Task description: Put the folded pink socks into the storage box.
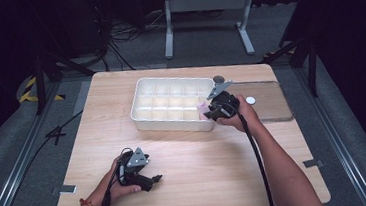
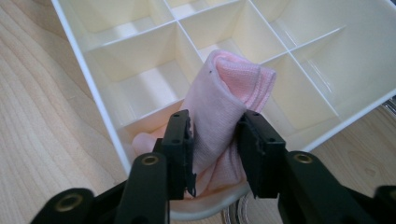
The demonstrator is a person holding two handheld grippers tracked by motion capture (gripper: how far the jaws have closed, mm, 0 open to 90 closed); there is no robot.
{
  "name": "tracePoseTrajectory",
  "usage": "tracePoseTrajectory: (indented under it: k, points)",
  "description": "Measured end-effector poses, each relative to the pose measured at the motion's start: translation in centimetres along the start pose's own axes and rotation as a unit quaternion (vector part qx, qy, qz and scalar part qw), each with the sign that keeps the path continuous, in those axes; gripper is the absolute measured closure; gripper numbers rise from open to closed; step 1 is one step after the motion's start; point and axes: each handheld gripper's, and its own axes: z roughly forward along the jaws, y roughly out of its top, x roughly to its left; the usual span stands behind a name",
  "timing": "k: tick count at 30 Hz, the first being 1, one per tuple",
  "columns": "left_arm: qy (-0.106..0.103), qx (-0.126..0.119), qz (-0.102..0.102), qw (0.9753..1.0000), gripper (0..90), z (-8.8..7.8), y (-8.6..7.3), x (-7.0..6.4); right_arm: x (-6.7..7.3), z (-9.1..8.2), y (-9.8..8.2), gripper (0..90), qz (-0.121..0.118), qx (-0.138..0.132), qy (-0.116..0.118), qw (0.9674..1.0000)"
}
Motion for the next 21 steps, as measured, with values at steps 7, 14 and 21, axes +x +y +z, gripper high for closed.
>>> tracePoseTrajectory:
  k: [7,14,21]
  points:
    - [0.000,0.000,0.000,1.0000,14.0,0.0,0.0,0.0,-0.9,-0.6,0.5,47.2,0.034,-0.017,0.016,0.9991]
    - [0.000,0.001,0.000,1.0000,14.0,0.0,0.0,0.0,-1.3,-0.6,1.0,41.8,0.061,-0.037,0.021,0.9972]
    - [-0.002,0.001,0.001,1.0000,14.0,0.0,0.0,0.0,-1.6,0.2,1.3,52.6,0.069,-0.024,0.036,0.9967]
